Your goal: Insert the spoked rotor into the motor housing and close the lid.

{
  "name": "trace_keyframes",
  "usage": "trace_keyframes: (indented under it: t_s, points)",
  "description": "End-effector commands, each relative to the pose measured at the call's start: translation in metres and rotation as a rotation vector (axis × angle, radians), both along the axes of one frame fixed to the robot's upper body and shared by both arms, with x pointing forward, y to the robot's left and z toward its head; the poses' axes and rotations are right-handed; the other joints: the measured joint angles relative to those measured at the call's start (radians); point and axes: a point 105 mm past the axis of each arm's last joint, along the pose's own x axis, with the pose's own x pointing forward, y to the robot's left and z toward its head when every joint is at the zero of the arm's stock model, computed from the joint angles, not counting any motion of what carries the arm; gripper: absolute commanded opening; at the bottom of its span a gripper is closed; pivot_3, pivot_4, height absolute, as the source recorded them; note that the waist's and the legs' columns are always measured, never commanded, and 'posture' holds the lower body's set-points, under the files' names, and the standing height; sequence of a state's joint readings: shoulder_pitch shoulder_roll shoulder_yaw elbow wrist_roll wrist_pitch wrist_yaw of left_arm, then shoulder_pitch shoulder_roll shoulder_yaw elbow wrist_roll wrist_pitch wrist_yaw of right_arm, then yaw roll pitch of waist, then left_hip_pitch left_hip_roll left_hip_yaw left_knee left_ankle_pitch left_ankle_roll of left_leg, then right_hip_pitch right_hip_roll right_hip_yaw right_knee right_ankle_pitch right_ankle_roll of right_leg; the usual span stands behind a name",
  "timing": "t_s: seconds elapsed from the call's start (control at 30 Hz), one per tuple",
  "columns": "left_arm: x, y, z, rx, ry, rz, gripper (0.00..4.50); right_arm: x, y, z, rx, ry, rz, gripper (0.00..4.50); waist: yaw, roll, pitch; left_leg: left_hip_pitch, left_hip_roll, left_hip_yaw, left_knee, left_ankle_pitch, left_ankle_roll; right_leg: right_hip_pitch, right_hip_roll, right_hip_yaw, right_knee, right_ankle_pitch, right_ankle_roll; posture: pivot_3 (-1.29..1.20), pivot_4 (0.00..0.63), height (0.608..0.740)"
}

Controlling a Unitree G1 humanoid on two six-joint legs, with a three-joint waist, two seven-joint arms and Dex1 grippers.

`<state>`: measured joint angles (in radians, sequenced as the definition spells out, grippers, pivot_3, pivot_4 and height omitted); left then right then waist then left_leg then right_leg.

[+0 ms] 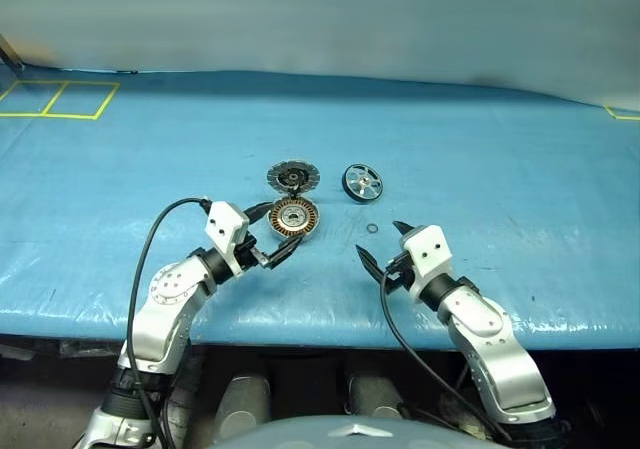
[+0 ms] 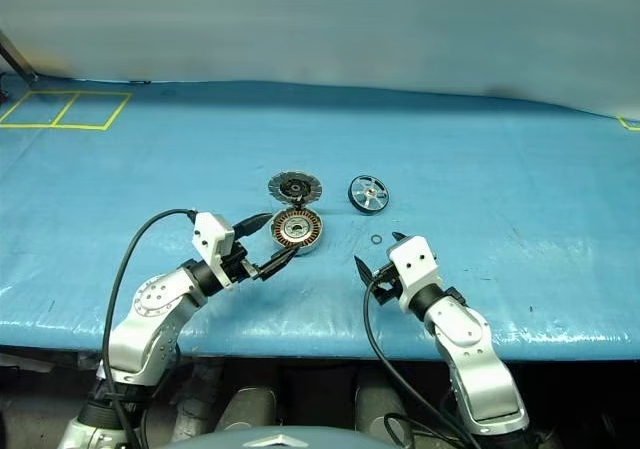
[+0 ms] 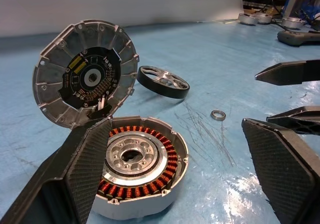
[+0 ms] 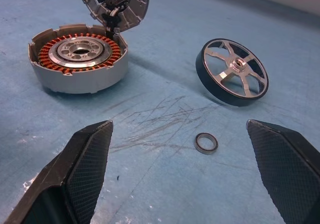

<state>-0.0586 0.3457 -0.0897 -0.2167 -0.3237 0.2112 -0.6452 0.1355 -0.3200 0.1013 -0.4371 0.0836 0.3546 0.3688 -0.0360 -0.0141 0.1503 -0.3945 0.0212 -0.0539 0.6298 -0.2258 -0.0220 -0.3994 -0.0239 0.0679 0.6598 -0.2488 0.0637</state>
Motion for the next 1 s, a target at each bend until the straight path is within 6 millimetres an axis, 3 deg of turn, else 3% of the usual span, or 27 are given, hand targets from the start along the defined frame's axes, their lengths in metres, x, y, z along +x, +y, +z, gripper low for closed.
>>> trace_keyframes:
  t_s: [0.03, 0.63, 1.0]
  points:
    - [-0.002, -0.006, 0.015, -0.010, -0.050, -0.007, 4.48, 0.002, 0.001, 0.010, 0.021, -0.035, -0.004, 4.50, 0.000, 0.000, 0.000, 0.000, 0.000, 0.000, 0.000, 0.000, 0.000, 0.000, 0.000, 0.000, 0.000, 0.000, 0.000, 0.00, 0.150, 0.740]
    - [-0.004, 0.006, 0.004, -0.006, -0.032, 0.037, 4.48, 0.002, -0.003, 0.002, 0.003, -0.003, -0.016, 4.50, 0.000, 0.000, 0.000, 0.000, 0.000, 0.000, 0.000, 0.000, 0.000, 0.000, 0.000, 0.000, 0.000, -0.002, -0.003, 0.00, 0.150, 0.740]
    - [-0.002, 0.004, 0.003, -0.008, -0.034, 0.037, 4.48, 0.028, -0.007, 0.000, -0.034, -0.021, -0.050, 4.50, 0.000, 0.000, 0.000, 0.000, 0.000, 0.000, 0.000, 0.000, 0.000, 0.000, 0.000, 0.000, 0.000, -0.001, -0.002, 0.00, 0.150, 0.740]
